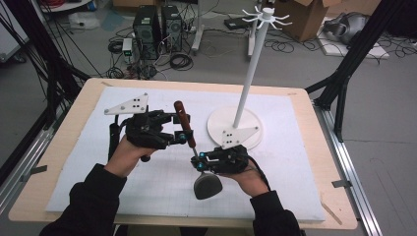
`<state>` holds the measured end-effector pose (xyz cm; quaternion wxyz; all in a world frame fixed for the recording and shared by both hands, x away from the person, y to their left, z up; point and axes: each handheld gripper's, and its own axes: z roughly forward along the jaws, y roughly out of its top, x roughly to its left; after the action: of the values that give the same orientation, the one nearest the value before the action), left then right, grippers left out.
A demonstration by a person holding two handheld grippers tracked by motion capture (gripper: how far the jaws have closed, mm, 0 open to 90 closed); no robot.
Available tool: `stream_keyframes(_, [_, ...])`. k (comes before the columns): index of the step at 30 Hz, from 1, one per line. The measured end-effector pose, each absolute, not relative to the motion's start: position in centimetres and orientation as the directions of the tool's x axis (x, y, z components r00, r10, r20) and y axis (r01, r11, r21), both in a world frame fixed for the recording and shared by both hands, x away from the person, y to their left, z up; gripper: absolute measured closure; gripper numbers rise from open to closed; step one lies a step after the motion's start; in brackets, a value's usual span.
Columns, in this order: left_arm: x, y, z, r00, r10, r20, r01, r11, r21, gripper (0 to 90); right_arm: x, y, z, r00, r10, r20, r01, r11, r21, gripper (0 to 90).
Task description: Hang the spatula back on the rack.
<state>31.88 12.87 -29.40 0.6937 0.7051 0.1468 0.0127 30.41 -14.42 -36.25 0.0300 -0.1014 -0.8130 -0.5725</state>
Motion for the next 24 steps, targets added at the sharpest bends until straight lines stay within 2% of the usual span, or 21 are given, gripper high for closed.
stream_keyframes(3, [31.6, 13.8, -30.2, 0.94, 0.29, -0.18, 0.179, 0.03, 0.983, 31.9, 30.4, -15.0, -36.1, -0.967, 0.205, 0.153, 0.211, 0.301, 0.93, 84.1])
stream_keyframes(6, [31.4, 14.9, -31.1, 0.926, 0.334, -0.176, 0.175, 0.034, 0.984, 29.7, 30.5, -15.8, -35.8, -0.947, 0.294, 0.128, 0.214, 0.281, 0.936, 84.1])
stream_keyframes(12, [31.1, 17.0, -34.0, 0.876, 0.436, -0.206, 0.219, 0.021, 0.975, 21.1, 30.8, -17.9, -34.7, -0.892, 0.439, 0.112, 0.214, 0.192, 0.958, 84.1])
stream_keyframes(13, [31.0, 17.4, -34.5, 0.863, 0.461, -0.207, 0.229, 0.01, 0.973, 20.6, 31.0, -18.5, -34.1, -0.867, 0.488, 0.103, 0.211, 0.172, 0.962, 84.1])
stream_keyframes(24, [30.4, 19.4, -37.2, 0.84, 0.49, -0.232, 0.259, 0.013, 0.966, 20.9, 32.7, -20.5, -30.8, -0.779, 0.623, 0.076, 0.185, 0.112, 0.976, 84.1])
